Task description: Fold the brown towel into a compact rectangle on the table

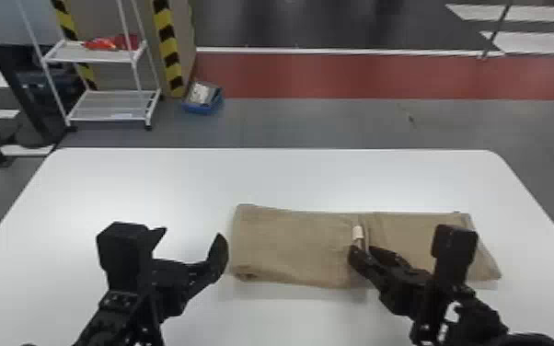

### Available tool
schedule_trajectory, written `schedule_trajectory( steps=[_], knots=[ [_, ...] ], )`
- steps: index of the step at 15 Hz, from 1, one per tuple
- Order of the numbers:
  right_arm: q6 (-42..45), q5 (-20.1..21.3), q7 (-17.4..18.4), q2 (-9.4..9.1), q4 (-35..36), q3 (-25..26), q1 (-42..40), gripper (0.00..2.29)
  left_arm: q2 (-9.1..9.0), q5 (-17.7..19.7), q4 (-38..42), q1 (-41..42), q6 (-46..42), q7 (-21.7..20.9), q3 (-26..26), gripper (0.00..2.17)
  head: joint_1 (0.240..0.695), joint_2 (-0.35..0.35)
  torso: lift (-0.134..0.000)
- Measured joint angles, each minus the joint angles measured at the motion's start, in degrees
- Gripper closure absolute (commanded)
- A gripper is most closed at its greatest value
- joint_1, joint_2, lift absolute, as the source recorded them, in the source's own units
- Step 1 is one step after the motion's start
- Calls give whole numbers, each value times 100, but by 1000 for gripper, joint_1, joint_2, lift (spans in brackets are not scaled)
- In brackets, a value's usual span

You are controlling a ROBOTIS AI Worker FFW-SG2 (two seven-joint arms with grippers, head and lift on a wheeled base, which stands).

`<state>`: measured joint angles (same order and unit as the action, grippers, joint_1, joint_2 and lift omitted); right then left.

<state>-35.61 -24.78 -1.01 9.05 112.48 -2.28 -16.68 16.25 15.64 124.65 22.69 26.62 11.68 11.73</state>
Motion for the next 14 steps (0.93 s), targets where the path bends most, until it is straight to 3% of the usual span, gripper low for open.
schedule_trajectory(
  steps=[2, 8, 9, 14],
  knots=[
    [-4, -6, -5, 0, 52, 0, -32, 947, -5, 0, -2, 8, -11, 1, -3, 46, 695, -11, -125],
    [-47, -17, -15, 1, 140, 51, -72, 1004, -17, 0, 6, 16, -15, 2, 5, 66, 695, -16, -125],
    [-53, -18, -20, 2, 144, 56, -74, 1227, -18, 0, 8, 16, -14, 7, 8, 66, 695, -16, -125],
    [-57, -35, -22, 2, 343, 69, -121, 1247, -10, 0, 60, 31, -12, 20, 0, 66, 695, -14, -125]
  ],
)
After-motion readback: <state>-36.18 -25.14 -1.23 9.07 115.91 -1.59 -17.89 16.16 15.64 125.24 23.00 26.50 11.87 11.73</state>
